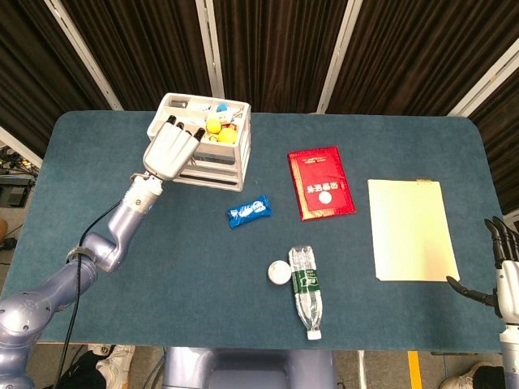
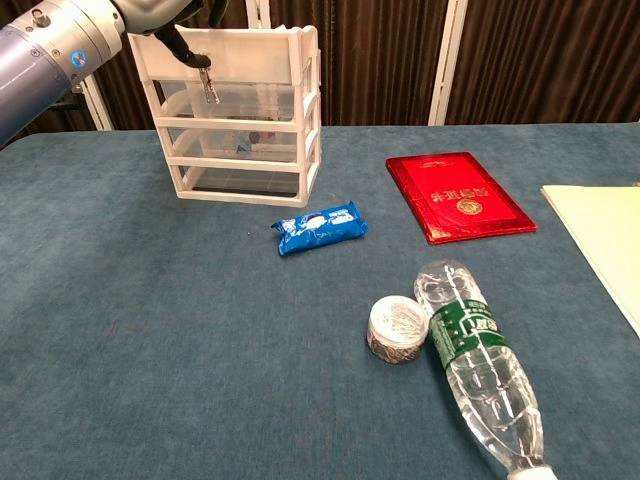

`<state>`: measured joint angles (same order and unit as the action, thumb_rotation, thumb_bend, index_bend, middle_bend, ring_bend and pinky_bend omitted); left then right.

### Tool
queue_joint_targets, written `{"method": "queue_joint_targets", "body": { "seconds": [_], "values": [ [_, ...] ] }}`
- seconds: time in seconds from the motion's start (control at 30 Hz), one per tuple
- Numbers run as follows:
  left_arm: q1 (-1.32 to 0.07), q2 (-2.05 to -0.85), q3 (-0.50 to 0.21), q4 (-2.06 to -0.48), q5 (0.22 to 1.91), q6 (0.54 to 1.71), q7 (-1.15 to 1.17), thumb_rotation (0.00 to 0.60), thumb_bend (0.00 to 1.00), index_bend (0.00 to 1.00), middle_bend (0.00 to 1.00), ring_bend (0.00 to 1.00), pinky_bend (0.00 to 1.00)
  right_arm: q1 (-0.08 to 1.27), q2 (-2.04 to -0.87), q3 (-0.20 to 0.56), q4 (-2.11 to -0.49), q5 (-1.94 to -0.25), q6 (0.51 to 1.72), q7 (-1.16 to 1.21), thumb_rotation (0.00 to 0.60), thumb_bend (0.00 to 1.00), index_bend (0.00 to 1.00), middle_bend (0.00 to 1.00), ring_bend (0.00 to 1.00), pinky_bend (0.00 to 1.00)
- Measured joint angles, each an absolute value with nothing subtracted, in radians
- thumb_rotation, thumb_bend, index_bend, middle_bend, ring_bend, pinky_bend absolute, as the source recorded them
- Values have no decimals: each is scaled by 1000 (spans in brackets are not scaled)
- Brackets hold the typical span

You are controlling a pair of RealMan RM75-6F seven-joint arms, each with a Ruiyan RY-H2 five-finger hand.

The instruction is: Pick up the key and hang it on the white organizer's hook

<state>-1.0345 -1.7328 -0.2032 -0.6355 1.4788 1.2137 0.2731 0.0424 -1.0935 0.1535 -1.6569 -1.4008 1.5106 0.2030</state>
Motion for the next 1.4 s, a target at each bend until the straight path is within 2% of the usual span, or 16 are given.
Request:
{"method": "queue_joint_targets", "body": {
  "seconds": [0.5,0.9,1.4],
  "values": [
    [-1032,-1751,-232,-644,1437,1206,280,600,90,558,909,797,693,41,-1094,152,-1657,-1404,1513,204,600,65,0,0,0,0],
    [-1027,-1755,-282,-707,1364,1181,317,600,87,549,910,797,693,40,-1094,151,-1658,-1406,1514,206,600,66,0,0,0,0],
    [-1037,-1747,-310,-760,1327,1159,343,600,82,537,908,797,691,40,-1093,151,-1659,-1406,1515,208,600,65,0,0,0,0]
  ]
}}
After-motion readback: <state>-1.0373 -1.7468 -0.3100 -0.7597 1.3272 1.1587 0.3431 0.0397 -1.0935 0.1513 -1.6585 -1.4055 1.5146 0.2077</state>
